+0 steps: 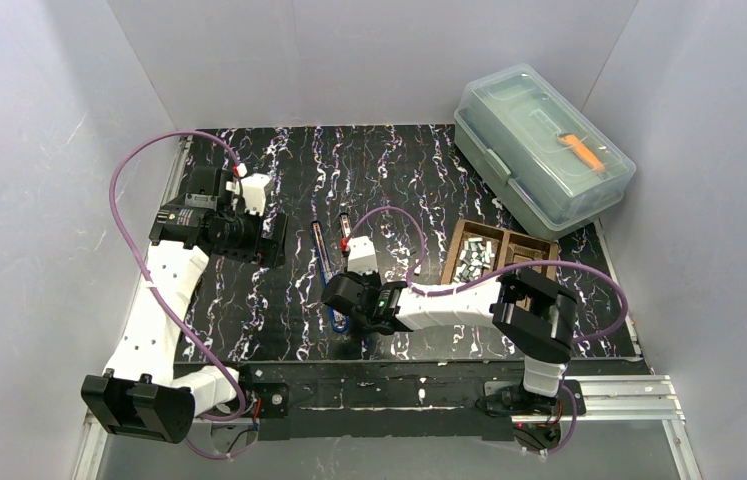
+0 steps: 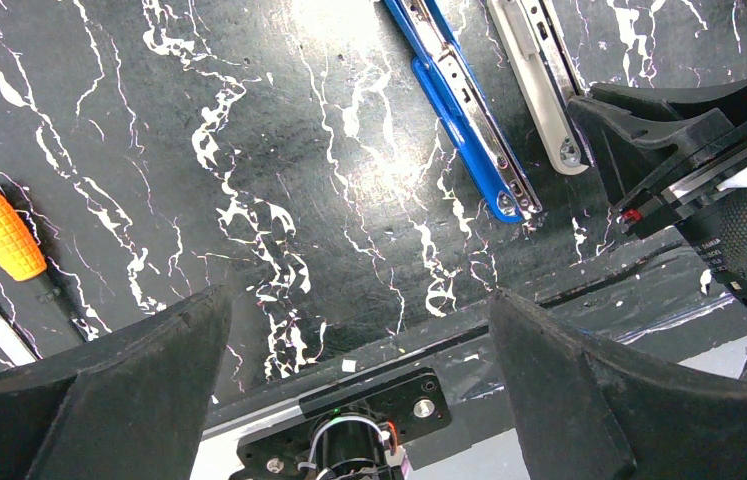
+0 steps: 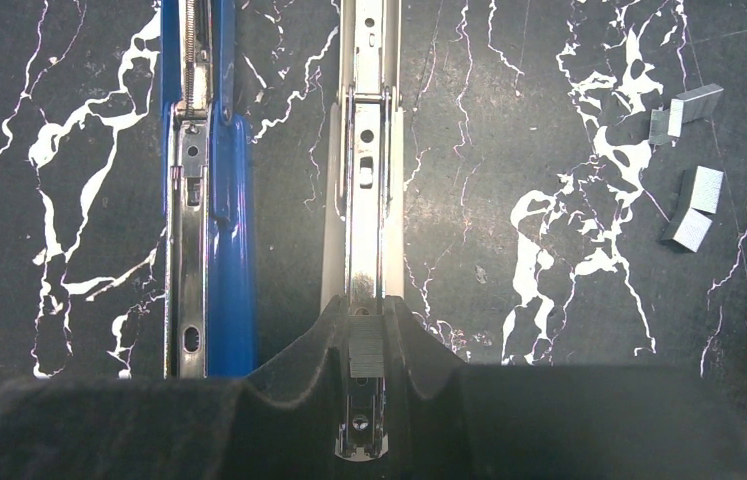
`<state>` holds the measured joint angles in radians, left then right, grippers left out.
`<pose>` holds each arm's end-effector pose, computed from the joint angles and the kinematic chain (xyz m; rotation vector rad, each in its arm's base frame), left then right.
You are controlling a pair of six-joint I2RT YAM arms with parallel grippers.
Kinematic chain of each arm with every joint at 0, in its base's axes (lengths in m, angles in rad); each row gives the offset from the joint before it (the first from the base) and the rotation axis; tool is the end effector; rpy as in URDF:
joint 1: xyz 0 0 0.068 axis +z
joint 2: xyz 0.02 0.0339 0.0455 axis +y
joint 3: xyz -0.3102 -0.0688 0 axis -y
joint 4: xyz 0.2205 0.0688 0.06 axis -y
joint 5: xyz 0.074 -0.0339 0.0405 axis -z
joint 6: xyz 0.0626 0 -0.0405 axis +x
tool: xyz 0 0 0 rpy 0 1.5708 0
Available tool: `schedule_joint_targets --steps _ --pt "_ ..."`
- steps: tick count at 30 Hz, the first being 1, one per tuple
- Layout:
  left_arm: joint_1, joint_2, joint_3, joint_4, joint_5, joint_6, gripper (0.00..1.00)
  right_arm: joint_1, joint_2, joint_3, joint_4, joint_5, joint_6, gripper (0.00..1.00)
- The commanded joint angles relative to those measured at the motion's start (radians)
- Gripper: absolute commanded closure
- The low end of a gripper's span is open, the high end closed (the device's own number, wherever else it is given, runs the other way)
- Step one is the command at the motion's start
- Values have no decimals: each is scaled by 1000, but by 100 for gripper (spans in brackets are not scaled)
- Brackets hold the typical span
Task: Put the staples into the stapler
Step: Install the staple into the stapler.
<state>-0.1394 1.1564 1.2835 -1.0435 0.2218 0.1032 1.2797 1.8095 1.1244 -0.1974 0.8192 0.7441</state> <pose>0.1847 -0.0398 0.3777 0.3926 2.4472 -0.2910 0.1518 0.3473 0.2317 -0.2411 2.1165 0.1551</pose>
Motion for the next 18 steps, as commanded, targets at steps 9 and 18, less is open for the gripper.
schedule_joint_targets --steps 9,18 --pt "3 -28 -9 -5 7 3 1 10 -47 19 53 12 5 99" --pt "3 -26 -14 -2 8 4 1 12 -51 13 54 16 10 99"
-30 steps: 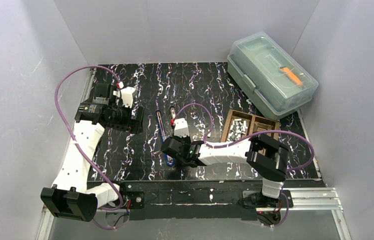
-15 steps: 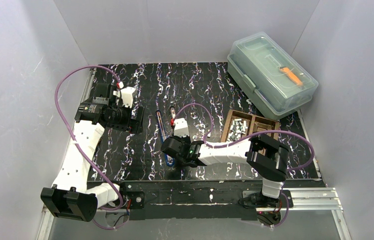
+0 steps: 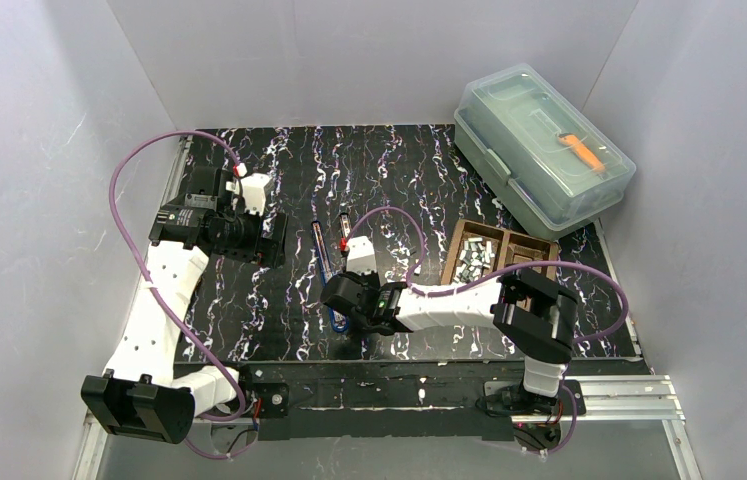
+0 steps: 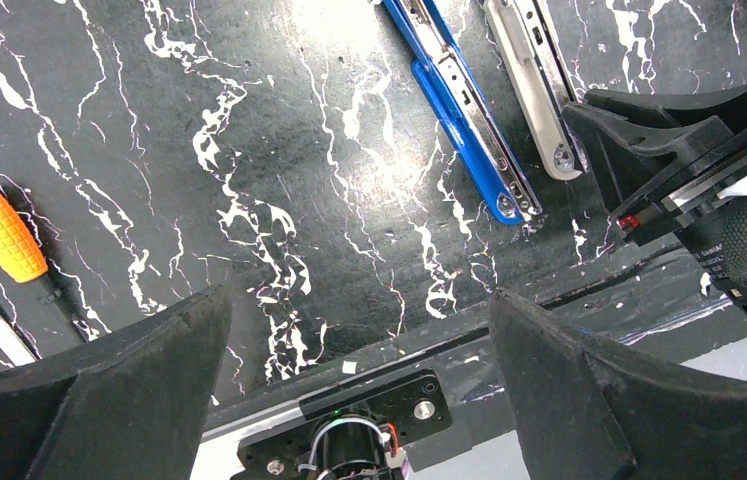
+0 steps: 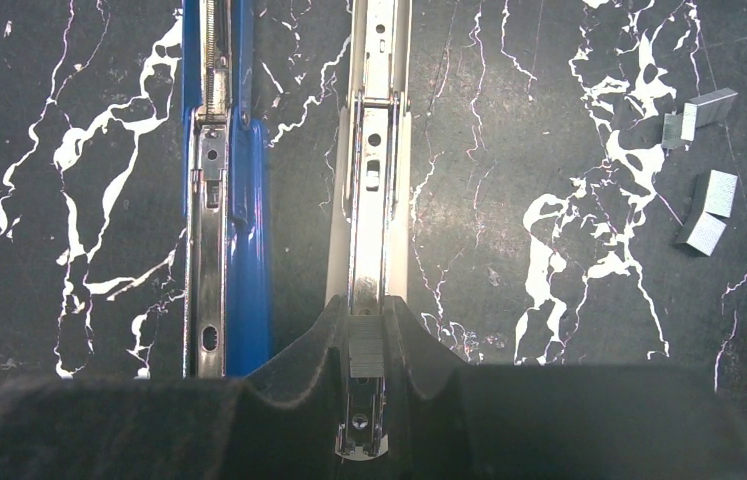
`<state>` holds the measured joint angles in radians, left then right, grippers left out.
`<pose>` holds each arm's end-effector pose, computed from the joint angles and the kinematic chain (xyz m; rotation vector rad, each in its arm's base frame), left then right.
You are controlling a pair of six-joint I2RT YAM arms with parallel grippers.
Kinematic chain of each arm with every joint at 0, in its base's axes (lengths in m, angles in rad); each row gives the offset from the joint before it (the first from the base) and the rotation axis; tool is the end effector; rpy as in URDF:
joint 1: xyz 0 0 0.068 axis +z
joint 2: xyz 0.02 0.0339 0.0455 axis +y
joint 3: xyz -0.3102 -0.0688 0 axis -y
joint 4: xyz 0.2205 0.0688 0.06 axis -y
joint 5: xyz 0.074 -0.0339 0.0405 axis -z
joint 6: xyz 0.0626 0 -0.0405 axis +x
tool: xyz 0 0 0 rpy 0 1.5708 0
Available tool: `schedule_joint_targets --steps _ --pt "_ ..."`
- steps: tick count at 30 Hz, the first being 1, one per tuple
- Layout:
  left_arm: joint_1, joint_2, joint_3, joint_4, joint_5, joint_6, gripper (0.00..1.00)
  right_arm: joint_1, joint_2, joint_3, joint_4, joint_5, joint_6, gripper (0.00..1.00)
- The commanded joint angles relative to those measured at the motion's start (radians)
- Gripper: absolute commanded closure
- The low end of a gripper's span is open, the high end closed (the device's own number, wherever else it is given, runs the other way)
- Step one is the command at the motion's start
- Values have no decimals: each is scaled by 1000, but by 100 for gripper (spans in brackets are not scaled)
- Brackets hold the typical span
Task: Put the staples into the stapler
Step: Install the staple into the stapler.
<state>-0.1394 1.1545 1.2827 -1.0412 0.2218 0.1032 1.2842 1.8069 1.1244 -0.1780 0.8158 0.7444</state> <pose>0.1844 -0.0398 0.3780 0.3926 2.4438 -0.2907 0.1505 0.3494 0.2339 -0.2351 2.1094 0.1816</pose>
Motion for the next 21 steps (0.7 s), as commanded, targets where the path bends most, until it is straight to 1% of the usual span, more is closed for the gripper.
schedule_joint_targets --steps 1,21 --pt "3 -26 -15 -2 8 3 1 7 -49 14 34 20 9 99" --pt "3 -30 -26 2 10 4 1 17 -54 2 35 43 15 99"
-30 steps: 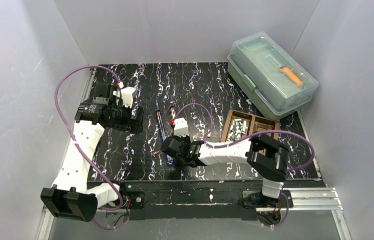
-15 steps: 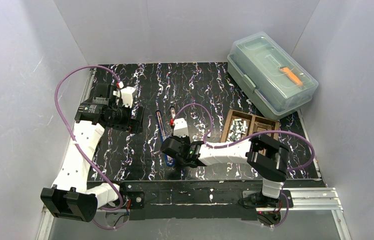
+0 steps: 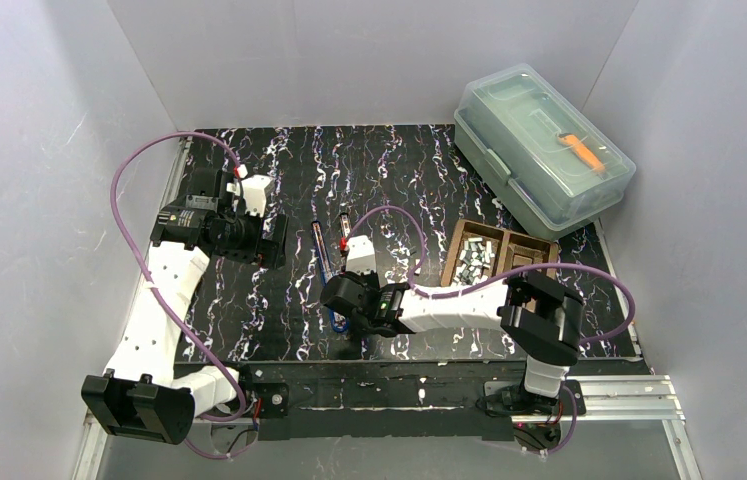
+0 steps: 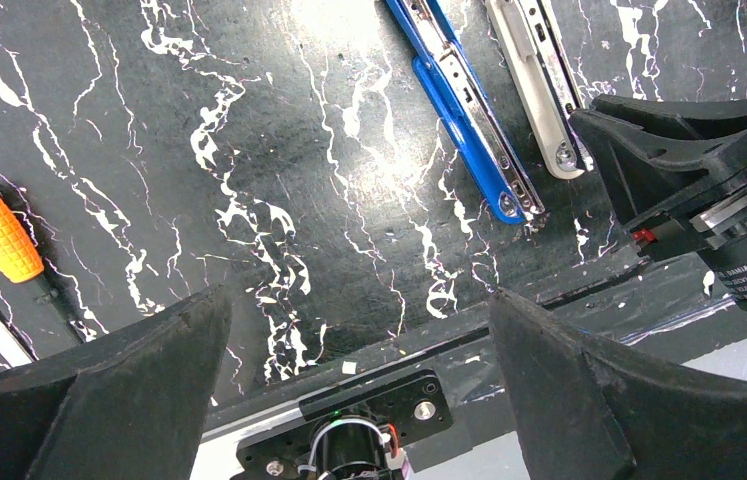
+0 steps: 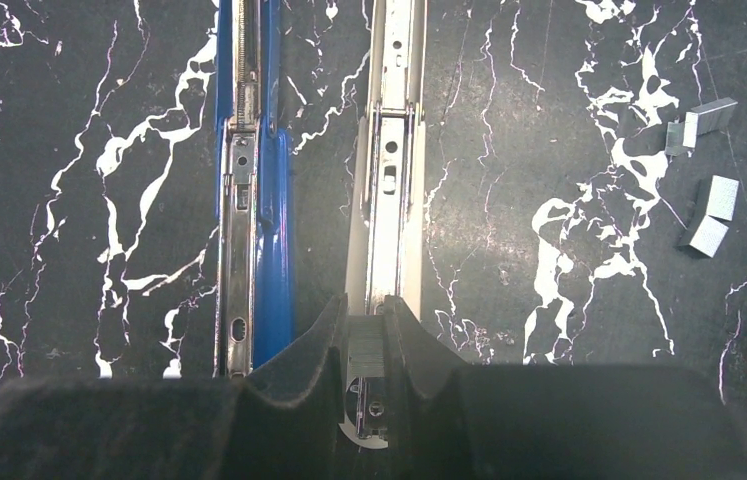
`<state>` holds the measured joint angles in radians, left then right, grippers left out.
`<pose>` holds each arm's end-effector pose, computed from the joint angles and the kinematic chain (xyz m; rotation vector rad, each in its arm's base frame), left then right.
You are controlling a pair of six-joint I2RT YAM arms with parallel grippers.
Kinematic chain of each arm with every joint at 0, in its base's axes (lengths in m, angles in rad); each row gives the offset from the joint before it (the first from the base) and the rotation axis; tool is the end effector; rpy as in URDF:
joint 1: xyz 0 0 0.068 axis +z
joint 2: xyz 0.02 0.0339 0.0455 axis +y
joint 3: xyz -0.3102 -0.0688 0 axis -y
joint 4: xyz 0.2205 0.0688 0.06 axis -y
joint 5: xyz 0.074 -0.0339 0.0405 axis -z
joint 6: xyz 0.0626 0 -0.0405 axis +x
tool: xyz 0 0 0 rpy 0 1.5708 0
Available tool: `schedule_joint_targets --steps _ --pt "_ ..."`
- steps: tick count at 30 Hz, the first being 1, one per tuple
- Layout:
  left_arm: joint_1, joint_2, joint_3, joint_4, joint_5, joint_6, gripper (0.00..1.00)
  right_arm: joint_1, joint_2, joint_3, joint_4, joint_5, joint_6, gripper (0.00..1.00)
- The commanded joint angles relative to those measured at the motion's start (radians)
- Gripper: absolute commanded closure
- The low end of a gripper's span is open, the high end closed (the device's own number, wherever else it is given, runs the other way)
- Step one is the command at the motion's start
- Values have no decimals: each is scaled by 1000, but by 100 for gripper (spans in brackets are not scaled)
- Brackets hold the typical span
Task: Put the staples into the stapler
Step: Install the staple into the stapler.
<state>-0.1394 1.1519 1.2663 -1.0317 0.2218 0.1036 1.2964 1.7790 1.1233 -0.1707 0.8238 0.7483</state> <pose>0.1844 -0.0398 0.3744 0.3931 2.4480 -0.2909 0.1457 0.3480 0.2444 -0.2205 2.0900 0.2183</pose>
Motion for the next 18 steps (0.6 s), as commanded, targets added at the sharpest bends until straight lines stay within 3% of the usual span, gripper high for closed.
schedule_joint_targets --steps 1,18 --pt "3 -28 -10 -7 10 4 0 4 -26 2 27 35 12 99" --pt "3 -27 -2 -7 10 4 1 -2 -22 -23 33 25 31 99"
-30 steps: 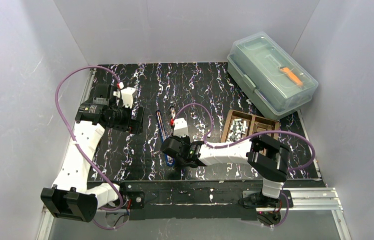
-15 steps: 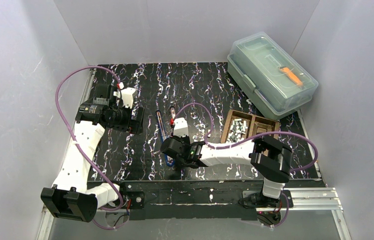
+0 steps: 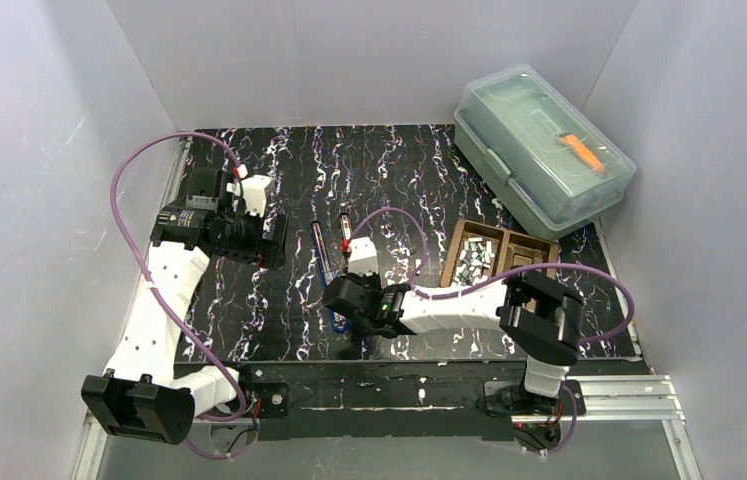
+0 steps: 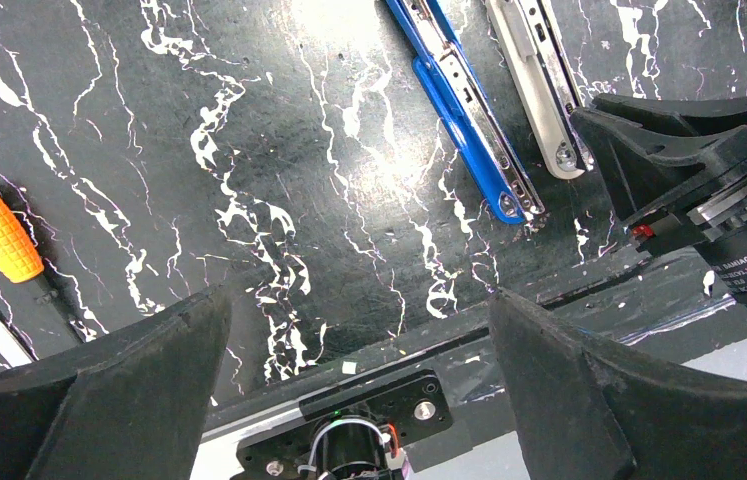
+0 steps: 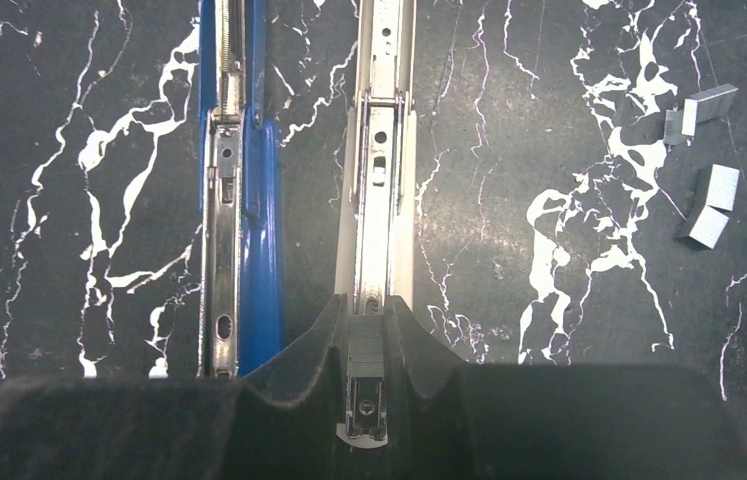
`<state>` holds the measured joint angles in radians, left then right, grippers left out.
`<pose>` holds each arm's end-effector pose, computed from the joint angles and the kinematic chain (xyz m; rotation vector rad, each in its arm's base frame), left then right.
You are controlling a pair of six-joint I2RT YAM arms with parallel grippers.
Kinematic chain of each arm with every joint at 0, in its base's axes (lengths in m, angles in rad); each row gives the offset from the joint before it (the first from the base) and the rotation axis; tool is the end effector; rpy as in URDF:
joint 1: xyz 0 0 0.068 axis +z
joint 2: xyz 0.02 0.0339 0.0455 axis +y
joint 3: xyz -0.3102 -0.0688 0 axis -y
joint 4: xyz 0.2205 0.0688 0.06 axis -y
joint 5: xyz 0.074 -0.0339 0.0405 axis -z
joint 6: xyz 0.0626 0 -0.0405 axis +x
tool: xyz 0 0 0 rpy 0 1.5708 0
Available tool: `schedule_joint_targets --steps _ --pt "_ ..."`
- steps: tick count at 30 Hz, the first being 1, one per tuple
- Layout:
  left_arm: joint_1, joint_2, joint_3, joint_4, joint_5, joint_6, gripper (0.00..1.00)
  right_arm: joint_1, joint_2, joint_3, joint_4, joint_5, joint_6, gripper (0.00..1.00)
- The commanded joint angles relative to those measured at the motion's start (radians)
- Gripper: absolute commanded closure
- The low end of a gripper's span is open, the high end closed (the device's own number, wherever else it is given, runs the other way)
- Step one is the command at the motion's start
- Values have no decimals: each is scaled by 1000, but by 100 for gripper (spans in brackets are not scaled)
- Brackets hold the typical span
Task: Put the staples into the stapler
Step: Install the staple into the stapler.
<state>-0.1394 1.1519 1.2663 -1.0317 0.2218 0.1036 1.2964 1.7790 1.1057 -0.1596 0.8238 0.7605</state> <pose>0.1844 -0.0398 0.3744 0.3931 2.4480 -0.2909 0.1451 0.3459 0.2402 -0.2114 2.0945 0.2193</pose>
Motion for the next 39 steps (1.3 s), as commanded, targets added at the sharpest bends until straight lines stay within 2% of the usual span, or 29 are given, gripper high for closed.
schedule_joint_targets --steps 1,39 --pt "3 -27 -2 -7 10 3 1 -3 -23 -7 20 25 19 99" --pt "3 -28 -9 -6 10 6 1 -6 -21 -12 38 0 15 99"
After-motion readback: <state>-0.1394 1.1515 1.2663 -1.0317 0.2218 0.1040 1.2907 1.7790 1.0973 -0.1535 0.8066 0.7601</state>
